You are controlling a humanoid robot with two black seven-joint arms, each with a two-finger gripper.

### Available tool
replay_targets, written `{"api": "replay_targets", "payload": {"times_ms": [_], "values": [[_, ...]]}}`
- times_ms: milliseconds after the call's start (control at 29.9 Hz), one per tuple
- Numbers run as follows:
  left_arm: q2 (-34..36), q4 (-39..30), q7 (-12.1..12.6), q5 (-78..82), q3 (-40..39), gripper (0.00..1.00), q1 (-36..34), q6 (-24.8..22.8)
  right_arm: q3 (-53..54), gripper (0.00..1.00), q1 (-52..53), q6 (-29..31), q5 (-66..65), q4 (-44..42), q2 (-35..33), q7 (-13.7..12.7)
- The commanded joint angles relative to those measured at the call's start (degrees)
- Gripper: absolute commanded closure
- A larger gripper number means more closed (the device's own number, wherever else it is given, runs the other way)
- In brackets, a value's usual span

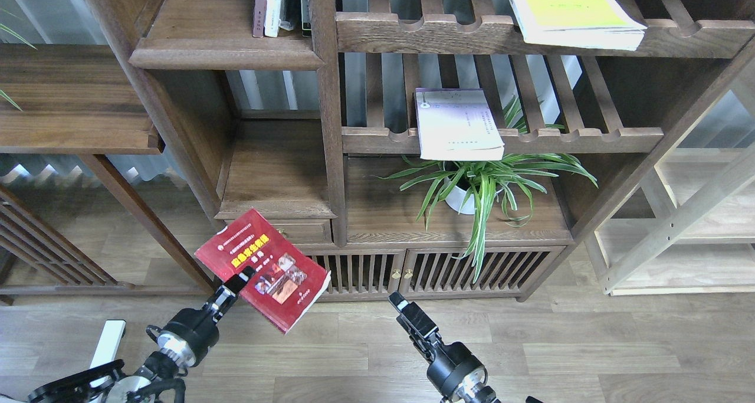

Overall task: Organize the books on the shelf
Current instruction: 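Raise the red book with the left gripper toward the upper shelf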

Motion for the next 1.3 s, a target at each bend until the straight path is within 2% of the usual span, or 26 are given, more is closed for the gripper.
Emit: {"api": "replay_targets", "payload": {"times_ms": [0, 134, 167, 301, 434, 568, 735, 869, 1003, 1069, 1136, 1203, 1270], "values": [[-1.28, 0.21, 2.95, 1.31, -5.33, 1.0, 2.14, 0.01, 3.34, 0.17, -0.23, 0.0, 0.09, -0.25, -0.01, 0.09], [-2.07, -0.05, 6.9, 5.35, -10.34, 1.0, 6.36, 0.01, 4.93, 0.16, -0.06, 0.0, 1.49, -1.12, -0.01, 0.09], [-2.16, -0.23, 7.26, 5.53, -10.87, 1.0, 6.98, 0.01, 5.02, 0.16, 0.03, 0.0, 1.84, -1.3, -0.01, 0.09], [-2.25, -3.39, 7.7, 6.15, -15.35, 1.0, 9.88, 0.01, 6.95, 0.16, 0.2, 0.0, 2.37, -1.57, -0.01, 0.09], [-4.36, 1.25, 7.18, 6.5, -17.21, 1.0, 10.5, 0.01, 7.48, 0.16, 0.2, 0.0, 2.37, -1.65, -0.01, 0.09], [-4.71, 2.93, 6.82, 6.59, -16.86, 1.0, 10.5, 0.01, 7.4, 0.16, 0.2, 0.0, 2.37, -1.83, -0.01, 0.01], [-3.13, 2.41, 8.14, 8.95, -13.79, 1.0, 9.36, 0.01, 7.31, 0.16, 0.2, 0.0, 2.29, -1.83, -0.01, 0.01], [-2.16, 2.84, 10.69, 11.86, -13.43, 1.0, 8.48, 0.01, 7.31, 0.16, 0.03, 0.0, 2.29, -1.83, -0.01, 0.01], [-2.42, 3.9, 11.22, 11.86, -14.65, 1.0, 8.39, 0.01, 7.4, 0.16, 0.2, 0.0, 2.37, -1.83, -0.01, 0.01], [-3.3, 4.16, 11.66, 11.95, -18.68, 1.0, 8.3, 0.01, 7.4, 0.16, 0.2, 0.0, 2.29, -1.83, -0.01, 0.01], [-5.67, 3.9, 13.14, 12.82, -25.7, 1.0, 8.21, 0.01, 7.48, 0.16, 0.29, 0.0, 2.29, -1.83, -0.01, 0.01], [-6.99, 2.5, 14.64, 13.44, -30.81, 1.0, 8.3, 0.01, 7.57, 0.16, 0.47, 0.0, 2.29, -2.0, -0.01, 0.01], [-7.43, 0.22, 14.91, 14.23, -33.45, 1.0, 8.74, 0.01, 8.18, 0.16, 0.56, 0.0, 2.29, -2.01, -0.01, 0.01]]}}
